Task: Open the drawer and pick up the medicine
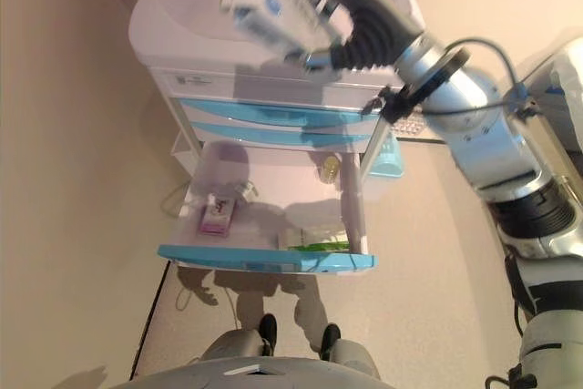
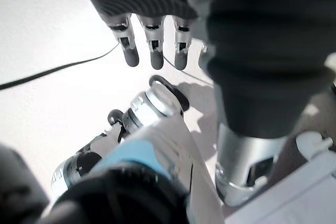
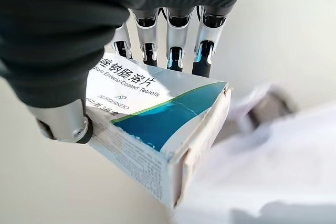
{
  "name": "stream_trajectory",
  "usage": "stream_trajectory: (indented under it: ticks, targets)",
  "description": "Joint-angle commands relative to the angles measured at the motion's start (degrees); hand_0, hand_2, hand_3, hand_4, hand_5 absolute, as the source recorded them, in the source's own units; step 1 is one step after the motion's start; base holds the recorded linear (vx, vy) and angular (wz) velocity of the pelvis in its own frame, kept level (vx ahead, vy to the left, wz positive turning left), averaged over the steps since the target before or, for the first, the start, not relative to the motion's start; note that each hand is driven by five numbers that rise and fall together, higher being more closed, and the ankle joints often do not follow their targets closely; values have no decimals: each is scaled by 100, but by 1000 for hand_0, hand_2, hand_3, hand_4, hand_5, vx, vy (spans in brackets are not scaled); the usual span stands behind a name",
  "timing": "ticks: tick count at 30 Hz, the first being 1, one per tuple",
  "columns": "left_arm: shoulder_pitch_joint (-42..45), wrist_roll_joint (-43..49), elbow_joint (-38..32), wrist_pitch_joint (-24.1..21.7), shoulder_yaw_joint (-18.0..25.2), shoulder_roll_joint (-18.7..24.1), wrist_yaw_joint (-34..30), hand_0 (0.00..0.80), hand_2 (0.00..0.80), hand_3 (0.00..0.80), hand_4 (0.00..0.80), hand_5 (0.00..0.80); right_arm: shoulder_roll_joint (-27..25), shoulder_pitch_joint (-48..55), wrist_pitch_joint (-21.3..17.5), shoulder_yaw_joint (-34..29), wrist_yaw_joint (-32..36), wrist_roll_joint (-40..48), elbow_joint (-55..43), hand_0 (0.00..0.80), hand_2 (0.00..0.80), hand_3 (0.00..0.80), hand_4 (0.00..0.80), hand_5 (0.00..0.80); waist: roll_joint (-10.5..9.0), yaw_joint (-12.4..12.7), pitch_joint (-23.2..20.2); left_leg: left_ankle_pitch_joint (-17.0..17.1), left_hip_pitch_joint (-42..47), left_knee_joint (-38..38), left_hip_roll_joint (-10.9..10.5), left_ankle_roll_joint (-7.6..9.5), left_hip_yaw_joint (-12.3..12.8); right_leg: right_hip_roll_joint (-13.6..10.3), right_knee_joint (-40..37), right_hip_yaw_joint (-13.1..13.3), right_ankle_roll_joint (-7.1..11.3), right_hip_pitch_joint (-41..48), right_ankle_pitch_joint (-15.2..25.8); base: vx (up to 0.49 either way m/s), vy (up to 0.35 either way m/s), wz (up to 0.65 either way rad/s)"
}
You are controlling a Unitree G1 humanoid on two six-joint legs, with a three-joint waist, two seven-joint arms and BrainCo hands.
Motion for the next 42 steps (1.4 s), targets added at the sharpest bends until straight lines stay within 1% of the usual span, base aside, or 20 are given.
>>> stream_trajectory:
  ticks: [1, 3, 5, 7, 8, 10, 11, 12, 13, 14, 16, 18, 20, 23, 25, 30, 33, 37, 39, 42]
  targets:
    - [53, 280, 173, 181, 96, 257, 66, 0, 0, 0, 0, 0, -274, -853, -41, 220, -486, -619, 527, 800, 800, 800, 800, 800, 33, 272, -128, -416, 409, -540, -124, -9, -461, -243, 705, -108, 527, 128, -124, 56, 53, 19]
    - [45, 265, 110, 251, 95, 293, 150, 0, 0, 0, 0, 0, -385, -1181, -83, 516, -672, -1127, 1010, 800, 800, 800, 800, 800, 6, 328, -145, -407, 398, -534, -144, 1, -503, -265, 701, -142, 537, 151, -103, 62, 45, 11]
    - [21, 244, 50, 332, 100, 340, 190, 0, 0, 0, 0, 0, -446, -1525, -31, 875, -815, -1240, 1543, 800, 800, 800, 800, 800, -21, 386, -152, -403, 383, -517, -158, 12, -559, -274, 679, -173, 528, 181, -123, 61, 43, 9]
    - [-5, 225, -3, 414, 94, 347, 262, 0, 0, 0, 0, 0, -486, -1785, -56, 1140, -942, -1776, 1879, 800, 800, 800, 800, 800, -25, 425, -138, -414, 378, -487, -172, 19, -597, -289, 665, -210, 521, 217, -142, 60, 45, 20]
    - [-9, 219, -11, 446, 81, 376, 297, 0, 0, 0, 0, 0, -562, -2025, -103, 1416, -1036, -1720, 2253, 800, 800, 800, 800, 800, -50, 482, -141, -426, 361, -461, -192, 29, -647, -295, 651, -225, 515, 235, -160, 62, 45, 15]
    - [-23, 187, -34, 496, 81, 385, 351, 0, 0, 0, 0, 0, -602, -2273, -79, 1699, -1067, -1985, 2535, 800, 800, 800, 800, 800, -55, 528, -125, -438, 348, -433, -216, 43, -690, -316, 655, -263, 520, 246, -155, 65, 45, 6]
    - [-17, 197, -53, 547, 84, 416, 379, 0, 0, 0, 0, 0, -661, -2475, -101, 1989, -1108, -1923, 2826, 800, 800, 800, 800, 800, -72, 583, -122, -443, 329, -407, -236, 49, -726, -328, 638, -287, 505, 269, -170, 63, 41, 8]
    - [-16, 224, -59, 570, 82, 421, 383, 0, 0, 0, 0, 0, -671, -2580, -98, 2113, -1125, -1907, 2951, 800, 800, 800, 800, 800, -71, 604, -115, -447, 321, -396, -246, 53, -741, -339, 635, -308, 503, 281, -172, 86, 43, 13]
    - [-16, 243, -81, 610, 61, 431, 403, 0, 0, 0, 0, 0, -678, -2714, -132, 2281, -1179, -2192, 3122, 800, 800, 800, 800, 800, -81, 649, -106, -453, 313, -375, -267, 60, -779, -364, 638, -336, 500, 296, -155, 77, 27, 22]
    - [-15, 244, -93, 633, 51, 435, 414, 0, 0, 0, 0, 0, -674, -2775, -196, 2396, -1243, -2254, 3270, 800, 800, 800, 800, 800, -84, 675, -102, -462, 305, -358, -277, 63, -805, -375, 632, -343, 496, 306, -152, 76, 23, 22]
    - [-29, 262, -104, 664, 26, 443, 392, 0, 0, 0, 0, 0, -651, -2922, -257, 2628, -1362, -2203, 3572, 800, 800, 800, 800, 800, -79, 723, -94, -470, 280, -333, -296, 68, -853, -389, 615, -369, 489, 321, -177, 53, 19, 12]
    - [-66, 245, -119, 708, -9, 460, 423, 0, 0, 0, 0, 0, -581, -2994, -346, 2795, -1433, -2441, 3876, 800, 800, 800, 800, 800, -74, 770, -80, -480, 265, -308, -318, 75, -895, -409, 623, -398, 482, 329, -171, 52, 19, 10]
    - [-110, 204, -156, 738, -52, 463, 484, 0, 0, 0, 0, 0, -484, -3077, -447, 3130, -1653, -2718, 4362, 800, 800, 800, 800, 800, -63, 846, -80, -472, 236, -300, -349, 85, -953, -433, 572, -437, 470, 361, -210, 59, 27, 20]
    - [-155, 184, -169, 765, -99, 460, 558, 0, 0, 0, 0, 0, -360, -3101, -475, 3372, -1826, -2970, 4841, 800, 800, 800, 800, 800, -48, 926, -79, -474, 195, -273, -393, 85, -1043, -449, 522, -453, 455, 388, -237, 44, 18, 9]
    - [-173, 180, -204, 809, -134, 484, 578, 0, 0, 0, 0, 0, -255, -3078, -488, 3548, -1956, -3294, 5197, 800, 800, 800, 800, 800, -24, 991, -69, -480, 180, -259, -416, 97, -1100, -478, 554, -470, 453, 364, -204, 30, 20, 11]
    - [-179, 115, -213, 828, -152, 463, 755, 0, 0, 0, 0, 0, -96, -2977, -542, 3734, -2255, -3757, 5871, 800, 800, 800, 800, 800, 23, 1126, -35, -482, 154, -234, -479, 116, -1243, -517, 532, -527, 434, 384, -266, 39, 23, 9]
    - [-199, 207, -227, 909, -188, 489, 682, 0, 0, 0, 0, 0, -18, -2897, -570, 3761, -2360, -4014, 6252, 800, 800, 800, 800, 800, 70, 1204, 51, -501, 94, -172, -526, 152, -1337, -561, 612, -546, 420, 301, -264, 1, 20, 13]
    - [-267, 64, -236, 974, -236, 489, 777, 0, 0, 0, 0, 0, 57, -2860, -558, 3832, -2425, -4204, 6536, 800, 800, 800, 800, 800, 144, 1249, 186, -501, -8, -106, -564, 157, -1365, -611, 632, -617, 389, 221, -343, -40, 29, 10]
    - [-306, 118, -261, 1026, -232, 479, 739, 0, 0, 0, 0, 0, 77, -2874, -492, 3912, -2404, -4251, 6647, 800, 800, 800, 800, 800, 169, 1267, 259, -490, -61, -87, -584, 166, -1373, -628, 629, -612, 393, 181, -334, -75, 24, 6]
    - [-333, 22, -267, 1013, -304, 423, 801, 0, 0, 0, 0, 0, 73, -2835, -497, 3935, -2411, -4309, 6854, 800, 800, 800, 800, 800, 212, 1268, 325, -458, -109, -108, -585, 168, -1335, -649, 619, -637, 404, 125, -335, -46, 38, 3]
